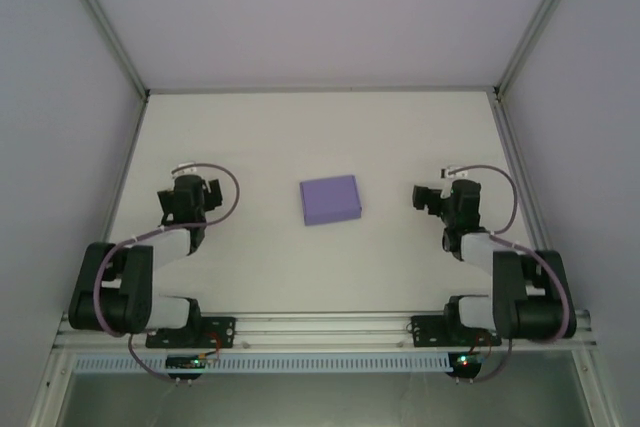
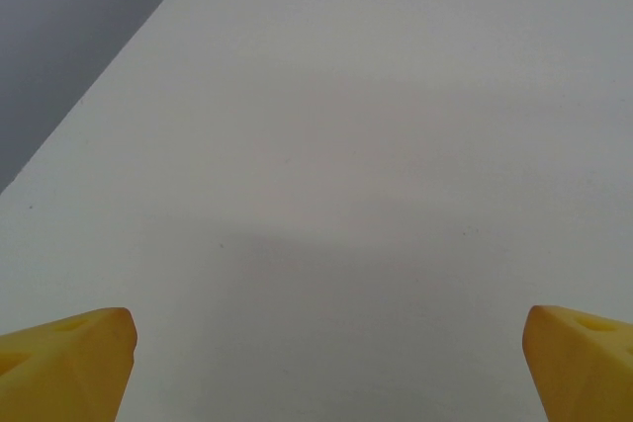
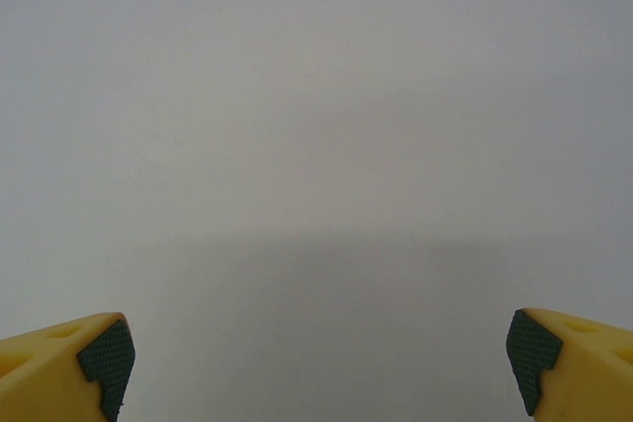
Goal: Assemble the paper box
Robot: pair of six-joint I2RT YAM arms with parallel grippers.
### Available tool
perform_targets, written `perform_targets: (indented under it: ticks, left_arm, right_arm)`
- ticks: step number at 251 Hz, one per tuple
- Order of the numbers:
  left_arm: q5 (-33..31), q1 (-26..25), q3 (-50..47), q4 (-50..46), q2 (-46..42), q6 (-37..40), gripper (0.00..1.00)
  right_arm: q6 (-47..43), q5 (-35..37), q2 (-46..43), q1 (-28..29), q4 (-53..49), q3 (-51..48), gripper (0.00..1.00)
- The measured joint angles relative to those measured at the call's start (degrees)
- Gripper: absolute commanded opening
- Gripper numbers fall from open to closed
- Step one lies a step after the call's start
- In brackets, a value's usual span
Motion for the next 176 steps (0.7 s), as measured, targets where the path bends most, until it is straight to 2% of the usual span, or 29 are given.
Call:
perform_targets:
  ticks: [30, 46, 65, 87, 119, 176]
  left_arm:
    - [2.8, 2.0, -1.9, 6.9, 0.5, 1.6, 0.99]
    - [4.9, 3.6, -3.9, 12.4, 0.6, 2.0, 0.99]
    - [8.8, 7.4, -7.9, 24.0, 3.9, 1.8, 0.99]
    - [12.6, 10.1, -10.1, 29.6, 9.4, 1.9, 1.0]
    - [16.9, 9.2, -7.2, 27.3, 11.1, 2.6, 1.0]
    - [18.7, 7.6, -2.3, 26.6, 11.1, 4.2, 1.0]
  right_arm:
    - [-0.1, -3.3, 11.1, -1.9, 13.2, -0.2, 0.99]
    - [-0.5, -4.8, 12.4, -3.4, 12.7, -0.1, 0.99]
    - [-0.3, -4.8, 12.5, -3.8, 14.6, 0.3, 0.99]
    - [-0.7, -4.4, 12.4, -2.8, 14.7, 1.8, 0.99]
    - [-0.7, -4.1, 12.4, -1.7, 15.5, 2.5, 1.0]
    - [-0.7, -3.5, 12.4, -1.6, 15.5, 2.5, 1.0]
